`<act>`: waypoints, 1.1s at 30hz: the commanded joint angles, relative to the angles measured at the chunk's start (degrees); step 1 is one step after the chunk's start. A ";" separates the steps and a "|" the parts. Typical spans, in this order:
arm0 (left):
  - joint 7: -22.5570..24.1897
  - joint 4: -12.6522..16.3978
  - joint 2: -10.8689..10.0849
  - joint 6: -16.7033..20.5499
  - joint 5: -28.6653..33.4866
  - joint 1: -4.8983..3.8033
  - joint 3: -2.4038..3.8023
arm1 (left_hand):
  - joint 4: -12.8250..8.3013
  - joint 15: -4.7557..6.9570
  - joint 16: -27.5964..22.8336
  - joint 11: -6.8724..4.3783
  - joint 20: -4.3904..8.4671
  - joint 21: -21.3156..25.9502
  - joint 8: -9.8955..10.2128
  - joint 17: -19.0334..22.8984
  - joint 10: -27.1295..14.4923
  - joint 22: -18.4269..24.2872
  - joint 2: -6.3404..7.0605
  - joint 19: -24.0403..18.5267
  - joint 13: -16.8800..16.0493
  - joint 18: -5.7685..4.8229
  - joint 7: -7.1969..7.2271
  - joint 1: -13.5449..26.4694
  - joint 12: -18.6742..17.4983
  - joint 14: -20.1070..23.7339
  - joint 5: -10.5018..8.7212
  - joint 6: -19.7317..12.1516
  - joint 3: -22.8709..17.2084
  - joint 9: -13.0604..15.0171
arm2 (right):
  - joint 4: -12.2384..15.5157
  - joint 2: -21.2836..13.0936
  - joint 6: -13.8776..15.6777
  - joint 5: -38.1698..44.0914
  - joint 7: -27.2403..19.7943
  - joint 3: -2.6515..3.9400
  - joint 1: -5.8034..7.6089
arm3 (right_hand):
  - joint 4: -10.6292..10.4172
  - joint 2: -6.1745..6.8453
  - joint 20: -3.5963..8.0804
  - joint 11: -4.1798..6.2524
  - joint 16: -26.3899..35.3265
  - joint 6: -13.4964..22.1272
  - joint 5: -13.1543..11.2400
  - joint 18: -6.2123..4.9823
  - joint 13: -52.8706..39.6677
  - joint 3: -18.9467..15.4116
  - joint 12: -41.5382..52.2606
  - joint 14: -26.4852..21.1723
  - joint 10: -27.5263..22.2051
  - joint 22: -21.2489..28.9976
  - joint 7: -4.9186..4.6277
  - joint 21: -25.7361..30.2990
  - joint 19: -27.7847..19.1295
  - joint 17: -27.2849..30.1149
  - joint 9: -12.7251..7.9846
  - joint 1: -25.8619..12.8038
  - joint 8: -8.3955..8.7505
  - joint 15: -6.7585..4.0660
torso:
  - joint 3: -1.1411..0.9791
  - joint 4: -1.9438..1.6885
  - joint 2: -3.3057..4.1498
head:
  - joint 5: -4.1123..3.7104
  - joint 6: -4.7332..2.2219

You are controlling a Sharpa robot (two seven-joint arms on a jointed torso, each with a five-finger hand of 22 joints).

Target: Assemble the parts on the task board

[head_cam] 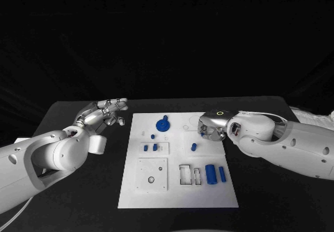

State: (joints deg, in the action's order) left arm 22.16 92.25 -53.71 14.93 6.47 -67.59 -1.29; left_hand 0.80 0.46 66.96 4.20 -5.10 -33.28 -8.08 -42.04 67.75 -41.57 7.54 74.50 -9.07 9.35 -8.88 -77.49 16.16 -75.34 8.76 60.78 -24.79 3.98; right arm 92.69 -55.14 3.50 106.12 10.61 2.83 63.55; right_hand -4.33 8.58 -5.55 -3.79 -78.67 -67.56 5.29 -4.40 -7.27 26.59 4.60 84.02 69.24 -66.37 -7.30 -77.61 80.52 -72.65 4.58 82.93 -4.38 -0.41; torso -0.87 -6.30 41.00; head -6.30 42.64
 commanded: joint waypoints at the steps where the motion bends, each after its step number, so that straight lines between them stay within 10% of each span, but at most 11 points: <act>1: 0.42 0.03 0.11 -0.26 0.28 -0.01 0.03 | 0.04 0.01 -0.40 0.05 -0.01 0.32 -0.12 0.06 -0.50 0.08 -0.17 -0.42 -0.08 1.02 -0.06 0.03 0.15 0.44 -0.02 -0.47 0.35 -0.09 | -0.13 0.21 -1.47 0.95 0.43 -0.34 -0.51 | 0.20 -0.89 0.21 0.12 -0.44 -0.67 -0.39 -0.28 0.12 0.63 -0.10 2.97 0.86 -0.26 0.19 -0.17 0.47 -0.22 0.20 -0.10 -0.25 -0.46 | 0.03 -0.03 -0.02 | -0.08 0.07; 33: -1.01 -0.79 0.17 0.62 0.27 -0.02 0.03 | -0.12 -0.31 -0.27 0.49 -0.24 0.66 0.18 0.28 -2.19 0.28 -0.27 -0.39 -0.45 0.98 -0.55 -0.02 1.17 0.60 0.00 -1.74 0.89 -0.18 | 3.54 -1.59 5.50 0.49 2.15 0.33 0.24 | 1.11 -1.63 0.66 0.40 -0.84 -1.49 -1.53 -0.17 0.67 2.05 -0.36 3.08 2.03 -0.82 0.35 -0.55 0.85 -0.64 0.57 -0.84 -0.43 -0.82 | 0.05 -0.03 -0.03 | -0.70 -0.07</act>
State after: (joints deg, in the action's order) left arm 21.29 91.43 -53.63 15.46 6.51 -67.59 -1.29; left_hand 0.64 0.18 66.73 4.69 -5.30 -32.82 -8.08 -41.81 65.82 -41.34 7.54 74.30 -9.47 9.34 -9.50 -77.49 17.15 -75.05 8.76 59.36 -24.32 3.86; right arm 95.94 -56.64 8.56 106.73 12.14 3.11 63.72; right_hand -3.23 6.99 -5.02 -3.22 -79.22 -68.63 3.84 -4.40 -6.69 28.32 4.15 84.02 70.90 -67.14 -6.85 -77.89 81.05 -73.27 5.13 82.70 -4.41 -0.84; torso -0.82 -6.31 40.94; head -6.88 42.58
